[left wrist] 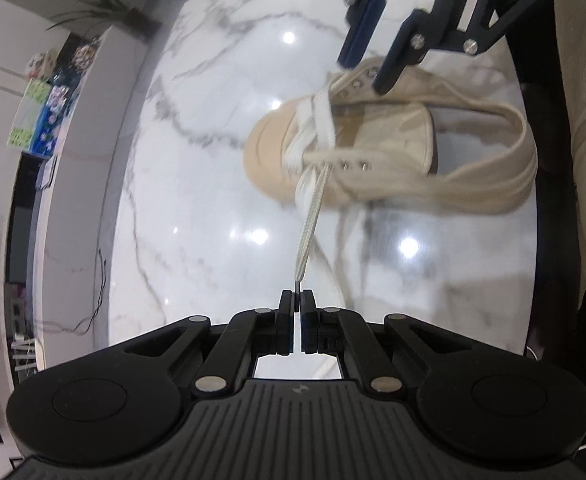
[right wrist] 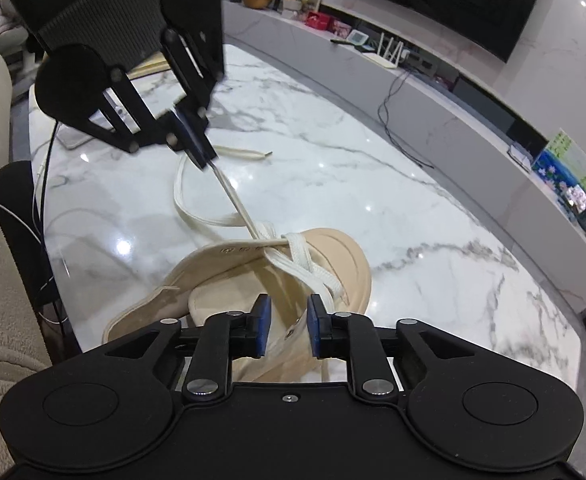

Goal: Lace up shoes with both hands
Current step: 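Pull the white lace through the eyelet with the left gripper, lifting it away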

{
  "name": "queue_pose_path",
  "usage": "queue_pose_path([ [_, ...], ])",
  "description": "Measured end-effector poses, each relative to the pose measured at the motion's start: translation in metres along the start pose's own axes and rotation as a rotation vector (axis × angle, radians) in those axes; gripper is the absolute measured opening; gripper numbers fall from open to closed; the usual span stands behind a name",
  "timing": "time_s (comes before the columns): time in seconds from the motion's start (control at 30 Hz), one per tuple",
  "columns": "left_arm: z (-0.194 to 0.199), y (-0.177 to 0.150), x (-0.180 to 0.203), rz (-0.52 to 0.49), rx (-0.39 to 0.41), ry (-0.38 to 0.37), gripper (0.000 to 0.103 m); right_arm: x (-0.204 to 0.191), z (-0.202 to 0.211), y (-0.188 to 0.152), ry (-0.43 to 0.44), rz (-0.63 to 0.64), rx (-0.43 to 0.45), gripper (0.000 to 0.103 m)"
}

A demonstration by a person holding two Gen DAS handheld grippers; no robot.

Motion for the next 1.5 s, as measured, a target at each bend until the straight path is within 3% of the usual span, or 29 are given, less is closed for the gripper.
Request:
queue_pose_path([
  [0.47, 0.053, -0.044, -0.032, 0.175, -0.069, 0.121, 0.002, 0.007, 0.007, -0.009, -0.057, -0.142, -0.031, 0.018],
  [0.73, 0.089, -0.075, -0.062, 0.280, -0.126, 0.243, 0.002, 0.007, 0.007, -0.008, -0.064, -0.154, -0.029, 0.018],
  [1.13, 0.115, -0.113, -0.085, 0.348, -0.193, 0.327, 0.002, 0.009, 0.008, -0.007, -0.061, -0.170, -0.034, 0.018],
  [1.5, 0.106, -0.113, -0.078, 0.322, -0.180, 0.285, 0.002, 0.009, 0.004, -0.004, -0.060, -0.164, -0.055, 0.018],
])
Point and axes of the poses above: each gripper's, at about its wrist camera, not at the fingertips, and z roughly against the way its jaws point, x to its right, y to its top, the point moved 2 cm from there along -z, roughly the way its jaws point, and after that the axes turned 13 degrees about x, right-handed, at the moved point
